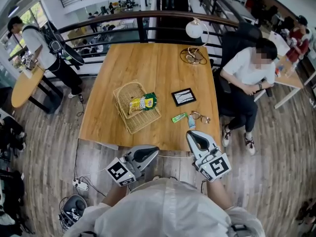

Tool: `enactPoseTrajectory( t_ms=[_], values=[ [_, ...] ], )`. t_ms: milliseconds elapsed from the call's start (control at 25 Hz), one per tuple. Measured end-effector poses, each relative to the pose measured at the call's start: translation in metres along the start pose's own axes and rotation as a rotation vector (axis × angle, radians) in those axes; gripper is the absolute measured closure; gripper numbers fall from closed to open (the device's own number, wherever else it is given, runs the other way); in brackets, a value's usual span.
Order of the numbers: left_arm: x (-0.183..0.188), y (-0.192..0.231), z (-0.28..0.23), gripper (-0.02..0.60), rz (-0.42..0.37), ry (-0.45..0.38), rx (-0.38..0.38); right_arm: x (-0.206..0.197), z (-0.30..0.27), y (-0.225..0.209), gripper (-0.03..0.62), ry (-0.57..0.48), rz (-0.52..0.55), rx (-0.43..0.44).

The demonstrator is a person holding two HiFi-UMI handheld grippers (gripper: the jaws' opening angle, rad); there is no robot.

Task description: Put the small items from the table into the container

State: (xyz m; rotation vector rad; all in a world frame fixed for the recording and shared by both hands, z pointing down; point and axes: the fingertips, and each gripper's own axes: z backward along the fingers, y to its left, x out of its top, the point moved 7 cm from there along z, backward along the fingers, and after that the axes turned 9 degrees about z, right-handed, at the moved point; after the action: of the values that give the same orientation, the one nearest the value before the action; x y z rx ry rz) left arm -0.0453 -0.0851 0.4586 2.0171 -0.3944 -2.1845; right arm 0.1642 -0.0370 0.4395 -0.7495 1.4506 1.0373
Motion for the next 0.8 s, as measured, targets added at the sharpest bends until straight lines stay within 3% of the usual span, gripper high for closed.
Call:
enactPoseTrajectory(
  t_ms=[800],
  values=[
    [-0.01,0.057,-0.104,0.571,-0.149,0.188,-0.102,0.002,0.056,-0.015,0.58,0.024,-0.008,-0.141]
  ],
)
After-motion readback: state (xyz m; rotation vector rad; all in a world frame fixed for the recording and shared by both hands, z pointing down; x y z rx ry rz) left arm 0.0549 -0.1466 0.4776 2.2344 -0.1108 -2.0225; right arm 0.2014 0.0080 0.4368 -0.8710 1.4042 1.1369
